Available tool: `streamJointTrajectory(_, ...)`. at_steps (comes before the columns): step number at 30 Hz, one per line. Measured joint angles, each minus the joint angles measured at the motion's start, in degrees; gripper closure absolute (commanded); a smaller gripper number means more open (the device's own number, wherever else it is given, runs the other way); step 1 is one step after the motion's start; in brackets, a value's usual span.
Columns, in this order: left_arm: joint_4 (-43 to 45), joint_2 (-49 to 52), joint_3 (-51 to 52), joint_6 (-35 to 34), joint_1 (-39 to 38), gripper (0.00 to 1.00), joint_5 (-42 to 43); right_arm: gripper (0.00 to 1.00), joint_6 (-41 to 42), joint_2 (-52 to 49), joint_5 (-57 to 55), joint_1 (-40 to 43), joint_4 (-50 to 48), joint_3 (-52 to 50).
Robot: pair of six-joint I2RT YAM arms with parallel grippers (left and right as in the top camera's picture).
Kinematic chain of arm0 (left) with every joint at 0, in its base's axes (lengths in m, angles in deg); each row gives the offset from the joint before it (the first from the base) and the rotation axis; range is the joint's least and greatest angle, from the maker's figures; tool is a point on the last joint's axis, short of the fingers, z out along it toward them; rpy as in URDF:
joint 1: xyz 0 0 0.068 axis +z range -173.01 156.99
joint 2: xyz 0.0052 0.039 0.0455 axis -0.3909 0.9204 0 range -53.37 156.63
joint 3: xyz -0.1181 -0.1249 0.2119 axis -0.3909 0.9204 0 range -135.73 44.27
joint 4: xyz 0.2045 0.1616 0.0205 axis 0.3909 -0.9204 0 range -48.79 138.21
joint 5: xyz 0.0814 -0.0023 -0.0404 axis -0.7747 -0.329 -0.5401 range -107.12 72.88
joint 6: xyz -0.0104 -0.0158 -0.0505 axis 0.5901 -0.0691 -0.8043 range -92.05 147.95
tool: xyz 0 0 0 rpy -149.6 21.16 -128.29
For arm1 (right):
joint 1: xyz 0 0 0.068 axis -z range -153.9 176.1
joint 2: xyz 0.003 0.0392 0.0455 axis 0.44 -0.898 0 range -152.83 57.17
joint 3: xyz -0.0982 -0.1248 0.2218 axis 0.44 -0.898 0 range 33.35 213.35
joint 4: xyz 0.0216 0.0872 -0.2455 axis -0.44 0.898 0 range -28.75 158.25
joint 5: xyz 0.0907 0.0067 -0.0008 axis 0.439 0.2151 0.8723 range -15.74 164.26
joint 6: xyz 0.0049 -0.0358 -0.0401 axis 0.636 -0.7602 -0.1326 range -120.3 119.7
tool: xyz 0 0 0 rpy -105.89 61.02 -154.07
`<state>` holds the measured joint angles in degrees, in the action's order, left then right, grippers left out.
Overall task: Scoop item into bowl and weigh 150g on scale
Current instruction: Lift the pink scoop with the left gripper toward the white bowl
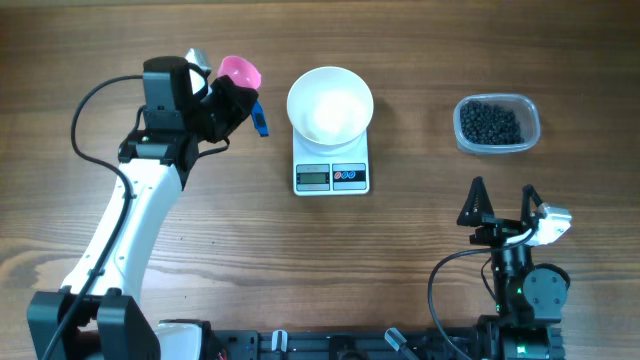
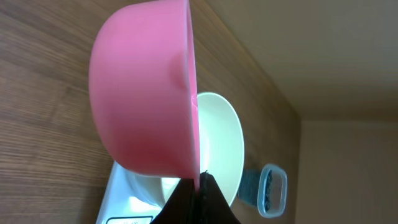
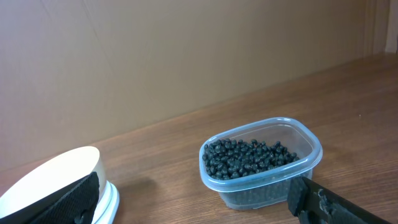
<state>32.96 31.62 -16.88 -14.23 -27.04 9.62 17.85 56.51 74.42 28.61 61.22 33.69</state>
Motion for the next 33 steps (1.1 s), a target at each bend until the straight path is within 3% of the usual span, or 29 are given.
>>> streamJointTrajectory(6, 7.19, 0.0, 0.0, 3.89, -1.92, 0.96, 7.34, 0.0, 0.0, 0.0, 0.0, 0.0, 0.02, 0.0)
streamJointTrajectory(11, 13.42, 0.0, 0.0, -1.6, -2.71, 0.96, 11.98, 0.0, 0.0, 0.0, 0.0, 0.0, 0.0, 0.0)
streamJointTrajectory(20, 23.28, 1.38, -0.02, -1.92, -13.0, 0.96, 13.29, 0.0, 0.0, 0.0, 0.0, 0.0, 0.0, 0.0)
streamJointTrajectory(33, 23.21, 3.52, -0.02, 3.98, -18.21, 0.96, 9.55, 0.0, 0.0, 0.0, 0.0, 0.0, 0.02, 0.0)
